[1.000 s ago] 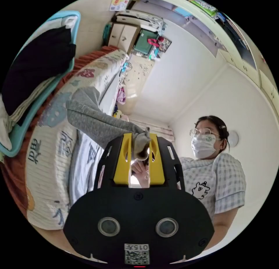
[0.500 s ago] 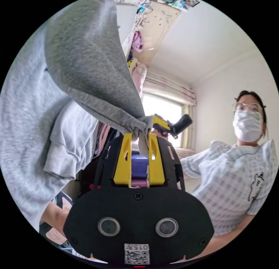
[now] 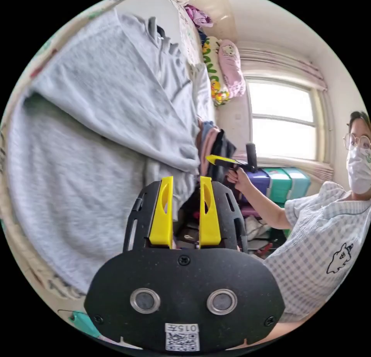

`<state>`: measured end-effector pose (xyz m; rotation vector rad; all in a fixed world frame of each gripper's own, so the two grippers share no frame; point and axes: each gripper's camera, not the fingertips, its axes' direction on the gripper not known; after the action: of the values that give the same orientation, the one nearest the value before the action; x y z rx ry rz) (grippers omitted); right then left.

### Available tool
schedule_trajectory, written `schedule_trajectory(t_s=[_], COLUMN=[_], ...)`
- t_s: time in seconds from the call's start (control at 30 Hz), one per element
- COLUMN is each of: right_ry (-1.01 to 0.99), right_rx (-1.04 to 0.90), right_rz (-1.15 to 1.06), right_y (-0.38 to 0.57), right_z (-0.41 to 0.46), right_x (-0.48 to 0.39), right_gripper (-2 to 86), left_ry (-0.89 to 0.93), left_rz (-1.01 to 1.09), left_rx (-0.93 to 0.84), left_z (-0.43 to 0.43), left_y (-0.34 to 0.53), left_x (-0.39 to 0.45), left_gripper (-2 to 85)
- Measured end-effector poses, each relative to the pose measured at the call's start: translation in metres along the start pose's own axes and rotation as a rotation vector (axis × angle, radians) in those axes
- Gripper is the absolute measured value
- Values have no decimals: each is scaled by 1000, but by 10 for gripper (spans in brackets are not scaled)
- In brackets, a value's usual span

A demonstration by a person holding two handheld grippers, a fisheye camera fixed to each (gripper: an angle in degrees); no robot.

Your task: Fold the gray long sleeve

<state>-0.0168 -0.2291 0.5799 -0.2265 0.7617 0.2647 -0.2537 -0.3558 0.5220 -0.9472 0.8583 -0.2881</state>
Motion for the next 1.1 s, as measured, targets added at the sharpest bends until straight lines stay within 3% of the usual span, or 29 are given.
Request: schedule_trajectory(t_s=[0.13,0.2,0.27,0.43,0.5,0.73,0.83,1.1], right_ry=[-141,-173,-123,-12,-12,46,63,216], right_rx=[-21,-22,3,197,137,-31,-5,-11], right_rz=[156,148,135,105,51,-43,3,-84], right_y=[6,8,9,-6,-28,-79,-83,-96], right_z=[35,41,35,-18,-13,35,37,51], right_x=[6,-2,-10,-11,-9,-1,10,31], right_gripper=[107,96,94,96,99,62,30,1], left_ry=[-286,-255,-220,-424,-437,-570,-595,-630], left_rz=[46,88,178,550,607,652,629,646], left_rx=[-10,-18,-71,-253,-292,-384,-408,-426], left_z=[-8,6,37,177,219,323,333,338], left_y=[-36,-52,-63,-46,-40,-48,-54,-75], left_x=[15,31,60,164,185,197,189,190], left_gripper=[88,69,70,83,93,76,18,1])
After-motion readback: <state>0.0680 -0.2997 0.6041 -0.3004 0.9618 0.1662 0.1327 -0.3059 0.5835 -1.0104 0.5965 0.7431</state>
